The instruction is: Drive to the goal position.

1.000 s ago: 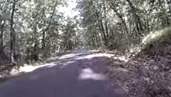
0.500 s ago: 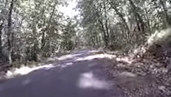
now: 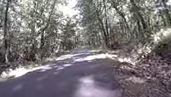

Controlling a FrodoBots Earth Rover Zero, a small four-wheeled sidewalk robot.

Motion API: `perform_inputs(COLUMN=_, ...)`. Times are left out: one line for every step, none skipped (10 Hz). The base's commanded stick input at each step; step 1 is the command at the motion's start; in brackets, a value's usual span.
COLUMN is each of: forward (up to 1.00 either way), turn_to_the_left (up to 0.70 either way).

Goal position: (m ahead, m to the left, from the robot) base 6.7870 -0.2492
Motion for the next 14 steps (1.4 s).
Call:
perform_inputs(forward=0.7, turn_to_the_left=0.0)
perform_inputs(forward=0.7, turn_to_the_left=0.0)
perform_inputs(forward=0.7, turn_to_the_left=0.0)
perform_inputs(forward=0.7, turn_to_the_left=0.0)
perform_inputs(forward=0.7, turn_to_the_left=0.0)
perform_inputs(forward=0.7, turn_to_the_left=0.0)
perform_inputs(forward=0.7, turn_to_the_left=0.0)
perform_inputs(forward=0.7, turn_to_the_left=0.0)
perform_inputs(forward=0.7, turn_to_the_left=0.0)
perform_inputs(forward=0.7, turn_to_the_left=0.0)
perform_inputs(forward=0.7, turn_to_the_left=0.0)
perform_inputs(forward=0.7, turn_to_the_left=0.0)
perform_inputs(forward=0.7, turn_to_the_left=0.0)
perform_inputs(forward=0.7, turn_to_the_left=0.0)
